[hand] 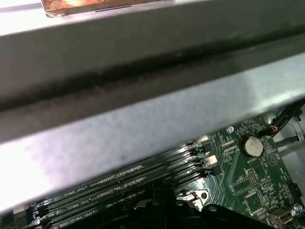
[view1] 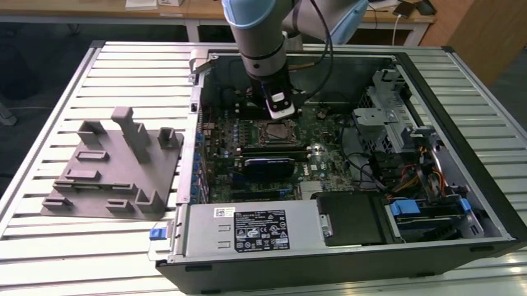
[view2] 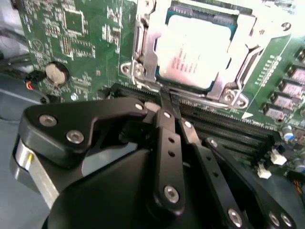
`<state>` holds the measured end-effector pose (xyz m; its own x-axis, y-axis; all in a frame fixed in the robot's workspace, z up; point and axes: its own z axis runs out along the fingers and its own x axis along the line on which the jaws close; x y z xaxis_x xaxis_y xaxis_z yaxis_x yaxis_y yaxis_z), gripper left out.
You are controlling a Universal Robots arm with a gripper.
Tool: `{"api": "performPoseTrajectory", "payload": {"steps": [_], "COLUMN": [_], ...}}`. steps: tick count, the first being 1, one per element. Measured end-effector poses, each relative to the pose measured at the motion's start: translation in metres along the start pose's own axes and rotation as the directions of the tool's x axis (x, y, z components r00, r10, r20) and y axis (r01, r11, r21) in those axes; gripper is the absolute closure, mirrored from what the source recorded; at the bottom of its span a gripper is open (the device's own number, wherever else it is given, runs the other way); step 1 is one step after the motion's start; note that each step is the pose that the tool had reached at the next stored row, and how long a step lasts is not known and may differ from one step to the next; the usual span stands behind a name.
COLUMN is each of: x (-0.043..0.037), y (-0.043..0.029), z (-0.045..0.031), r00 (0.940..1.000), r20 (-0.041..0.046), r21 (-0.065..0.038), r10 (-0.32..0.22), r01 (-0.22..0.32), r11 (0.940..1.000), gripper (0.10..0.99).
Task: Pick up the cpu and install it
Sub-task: 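Install the first cpu locking lever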
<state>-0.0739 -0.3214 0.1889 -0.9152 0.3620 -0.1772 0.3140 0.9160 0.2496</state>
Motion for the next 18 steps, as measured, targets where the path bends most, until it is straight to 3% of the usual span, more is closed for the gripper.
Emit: {"api": "performPoseTrajectory", "payload": {"steps": [4,10,18], "x": [0.0001,-0.0003,-0.0043], "y": [0.0,0.0006,0.0059], "z": [0.0003,-0.001,-0.022], "r00": [1.0,1.0,1.0], "r20": [-0.0045,-0.0045,-0.0046], "r21": [-0.015,-0.017,-0.016], "r10": [0.004,0.004,0.004], "r01": [-0.004,-0.004,-0.004], "r11": [0.9999,0.9998,0.9999], "gripper": [0.98,0.98,0.98]}}
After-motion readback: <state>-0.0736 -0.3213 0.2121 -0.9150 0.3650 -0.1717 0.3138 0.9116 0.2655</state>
